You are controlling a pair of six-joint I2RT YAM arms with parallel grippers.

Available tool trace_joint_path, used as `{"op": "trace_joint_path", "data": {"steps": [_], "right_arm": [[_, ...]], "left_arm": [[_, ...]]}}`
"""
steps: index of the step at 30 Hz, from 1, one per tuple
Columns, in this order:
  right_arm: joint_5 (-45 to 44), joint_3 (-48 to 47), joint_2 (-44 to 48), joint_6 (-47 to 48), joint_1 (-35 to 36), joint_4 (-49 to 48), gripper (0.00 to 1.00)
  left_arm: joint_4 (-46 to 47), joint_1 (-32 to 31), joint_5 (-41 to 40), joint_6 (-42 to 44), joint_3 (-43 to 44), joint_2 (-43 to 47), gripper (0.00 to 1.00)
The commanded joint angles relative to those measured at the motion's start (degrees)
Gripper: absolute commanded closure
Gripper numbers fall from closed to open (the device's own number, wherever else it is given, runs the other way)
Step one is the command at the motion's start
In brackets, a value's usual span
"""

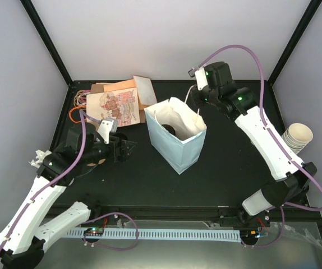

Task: Pack the takeout coffee

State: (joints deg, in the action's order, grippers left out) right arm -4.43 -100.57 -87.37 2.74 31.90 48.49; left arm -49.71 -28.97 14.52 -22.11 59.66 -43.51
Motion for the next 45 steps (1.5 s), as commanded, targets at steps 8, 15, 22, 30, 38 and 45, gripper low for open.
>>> {"op": "trace_joint_path", "data": {"steps": [8,15,22,30,38,45], "right_arm": [[-6.11,2.23,1.25,-4.26,-5.13,-3.16,0.98],[-11.26,6.35,3.63,-7.72,-6.31,-4.44,0.98],[-14.11,8.76,5.37,-9.45,-6.85,-4.85,0.98],[-15.66,10.08,7.02,-9.77,-6.89,-5.33,0.97],[-16.35,10.85,7.27,-9.83,-6.94,-5.45,0.82],[-16.47,10.0,7.48,-9.59,-6.98,-4.79,0.75]], "left_arm": [[-1.24,-0.16,-2.83,-0.39,2.78,-1.34,0.01],[-1.36,-0.19,-3.27,-0.38,3.01,-2.2,0.01],[-1.35,-0.21,-3.66,-0.19,3.1,-2.9,0.01],[-1.68,-0.21,-3.96,-0.25,2.88,-2.64,0.01],[-2.01,-0.21,-3.98,-0.17,2.74,-2.58,0.01],[-2.14,-0.21,-4.07,-0.17,2.74,-2.64,0.01]]}}
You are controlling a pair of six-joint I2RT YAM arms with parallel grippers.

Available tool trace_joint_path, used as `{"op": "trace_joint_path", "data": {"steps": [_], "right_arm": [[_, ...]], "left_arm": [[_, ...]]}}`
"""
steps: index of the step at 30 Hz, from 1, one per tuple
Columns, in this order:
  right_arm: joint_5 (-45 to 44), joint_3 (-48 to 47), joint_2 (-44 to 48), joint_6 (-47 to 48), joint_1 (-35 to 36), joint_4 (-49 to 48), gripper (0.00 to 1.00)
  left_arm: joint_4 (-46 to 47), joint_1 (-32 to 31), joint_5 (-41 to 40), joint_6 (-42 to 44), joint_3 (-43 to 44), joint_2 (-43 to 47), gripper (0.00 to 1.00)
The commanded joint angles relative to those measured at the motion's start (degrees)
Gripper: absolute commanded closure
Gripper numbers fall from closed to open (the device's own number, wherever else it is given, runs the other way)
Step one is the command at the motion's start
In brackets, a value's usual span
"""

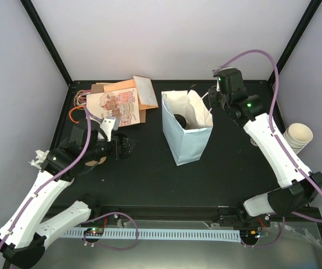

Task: Pack the takeout coffee

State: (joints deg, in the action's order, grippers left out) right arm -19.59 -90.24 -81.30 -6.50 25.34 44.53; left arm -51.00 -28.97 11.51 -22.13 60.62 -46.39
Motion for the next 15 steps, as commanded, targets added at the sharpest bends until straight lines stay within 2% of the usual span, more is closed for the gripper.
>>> {"op": "trace_joint_path", "data": {"steps": [1,6,12,15], "right_arm": [[-1.06,-0.63,1.47,-0.35,-0.46,-0.62,0.73],[3.12,-2.81,1.49,-0.22,-0.47,1.27,0.56],[14.15,-5.61,2.01,-1.08,-0.42,2.88,0.45],[16.42,-8.07,2.23,-1.48,-0.37,4.87,0.34]], "left_arm": [[-0.85,-0.25,-1.05,-0.13,1.78,0.25,0.01],[-0.89,-0.21,-1.2,-0.05,1.88,0.04,0.01],[-1.13,-0.16,-2.78,0.12,2.02,-0.73,0.01],[-1.44,-0.2,-4.26,0.61,2.47,-1.67,0.01]]}}
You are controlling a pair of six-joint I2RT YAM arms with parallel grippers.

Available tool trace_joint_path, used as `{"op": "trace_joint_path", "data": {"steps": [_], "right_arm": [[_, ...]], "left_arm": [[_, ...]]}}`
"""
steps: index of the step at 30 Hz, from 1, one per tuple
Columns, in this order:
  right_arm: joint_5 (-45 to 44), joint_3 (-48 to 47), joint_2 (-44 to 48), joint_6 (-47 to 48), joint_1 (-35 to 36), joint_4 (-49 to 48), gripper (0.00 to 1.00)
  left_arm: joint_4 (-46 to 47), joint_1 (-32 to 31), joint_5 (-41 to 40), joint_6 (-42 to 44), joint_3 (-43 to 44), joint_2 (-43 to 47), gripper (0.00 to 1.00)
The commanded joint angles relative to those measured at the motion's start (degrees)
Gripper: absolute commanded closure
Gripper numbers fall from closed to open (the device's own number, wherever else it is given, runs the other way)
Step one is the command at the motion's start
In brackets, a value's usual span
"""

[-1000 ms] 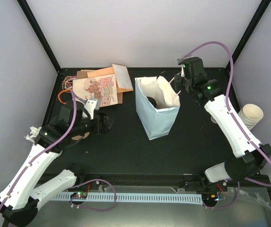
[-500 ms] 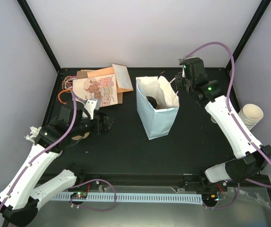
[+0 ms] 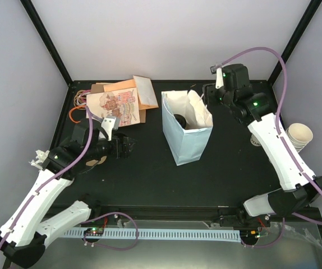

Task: Pack the takeout coffee

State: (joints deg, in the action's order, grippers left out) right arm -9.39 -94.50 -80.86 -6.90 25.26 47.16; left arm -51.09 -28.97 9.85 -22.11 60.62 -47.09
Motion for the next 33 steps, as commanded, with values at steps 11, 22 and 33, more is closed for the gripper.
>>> {"op": "trace_joint_path", "data": {"steps": [11,22,33], "right_arm": [[8.03,4.33,14.63,-4.73,-0.16,4.44,0.31],[18.0,26.54,32.27,-8.65,-0.26,0.27,0.31],[25.27,42.2,44.27,-13.29,-0.2,-5.34,0.31]], "left_arm": [[-6.39,0.01,-17.6,-2.83,5.65,-5.87,0.01],[-15.44,1.38,-25.07,-6.45,11.26,-6.43,0.01],[-21.85,1.37,-32.29,-16.04,10.35,-3.67,0.01]]}}
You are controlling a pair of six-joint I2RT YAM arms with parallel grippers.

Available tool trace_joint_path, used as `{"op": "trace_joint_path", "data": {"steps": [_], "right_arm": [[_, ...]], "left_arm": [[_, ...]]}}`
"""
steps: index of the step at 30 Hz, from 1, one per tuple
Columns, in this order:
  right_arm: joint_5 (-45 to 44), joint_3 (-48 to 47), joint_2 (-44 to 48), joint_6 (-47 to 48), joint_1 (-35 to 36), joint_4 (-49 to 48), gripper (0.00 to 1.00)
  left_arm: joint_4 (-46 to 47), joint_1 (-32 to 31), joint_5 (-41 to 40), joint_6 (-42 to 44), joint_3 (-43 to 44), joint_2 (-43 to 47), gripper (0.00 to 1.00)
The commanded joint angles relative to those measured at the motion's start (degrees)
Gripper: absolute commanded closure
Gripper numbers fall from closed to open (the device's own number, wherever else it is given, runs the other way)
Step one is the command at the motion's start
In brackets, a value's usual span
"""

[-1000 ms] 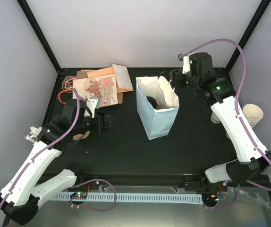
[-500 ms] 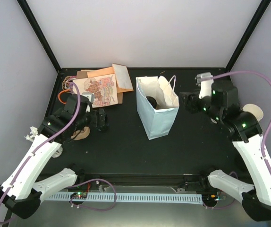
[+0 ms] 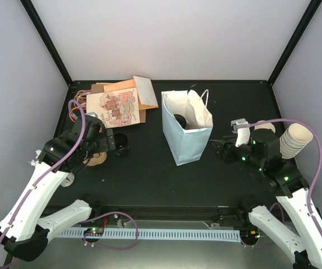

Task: Pack the takeout coffee

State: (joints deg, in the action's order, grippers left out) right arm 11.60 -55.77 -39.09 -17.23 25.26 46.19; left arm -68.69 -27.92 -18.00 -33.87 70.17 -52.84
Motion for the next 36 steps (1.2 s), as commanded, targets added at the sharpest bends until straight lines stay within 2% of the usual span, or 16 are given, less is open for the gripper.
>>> {"op": "trace_joint_path", "data": {"steps": [1,9,14,23,31,34,36], "right_arm": [[4.62,4.34,3.04,-3.39,-0.23,-4.44,0.31],[7.65,13.64,7.97,-7.78,-0.16,-8.13,0.31],[9.69,19.64,10.02,-10.22,-0.25,-11.87,0.32],[11.11,26.54,11.47,-10.01,-0.18,-18.01,0.33],[13.43,29.79,11.05,-9.89,-0.22,-22.19,0.33],[14.0,30.32,11.52,-9.84,-0.25,-22.68,0.33],[14.55,30.54,11.58,-9.81,-0.22,-23.04,0.33]], "left_arm": [[-4.53,0.36,-4.43,-4.59,0.57,2.26,0.01],[-6.61,0.61,-1.79,-4.74,1.6,1.29,0.01],[-2.35,1.04,-1.47,-1.56,-3.03,4.19,0.01],[-3.36,8.23,-1.98,-1.06,-1.62,0.46,0.03],[-3.09,18.47,-3.82,3.7,2.34,-2.65,0.2],[-6.05,20.33,-8.22,2.04,4.79,-4.75,0.3],[-7.71,21.47,-11.34,0.62,5.94,-4.81,0.33]]}}
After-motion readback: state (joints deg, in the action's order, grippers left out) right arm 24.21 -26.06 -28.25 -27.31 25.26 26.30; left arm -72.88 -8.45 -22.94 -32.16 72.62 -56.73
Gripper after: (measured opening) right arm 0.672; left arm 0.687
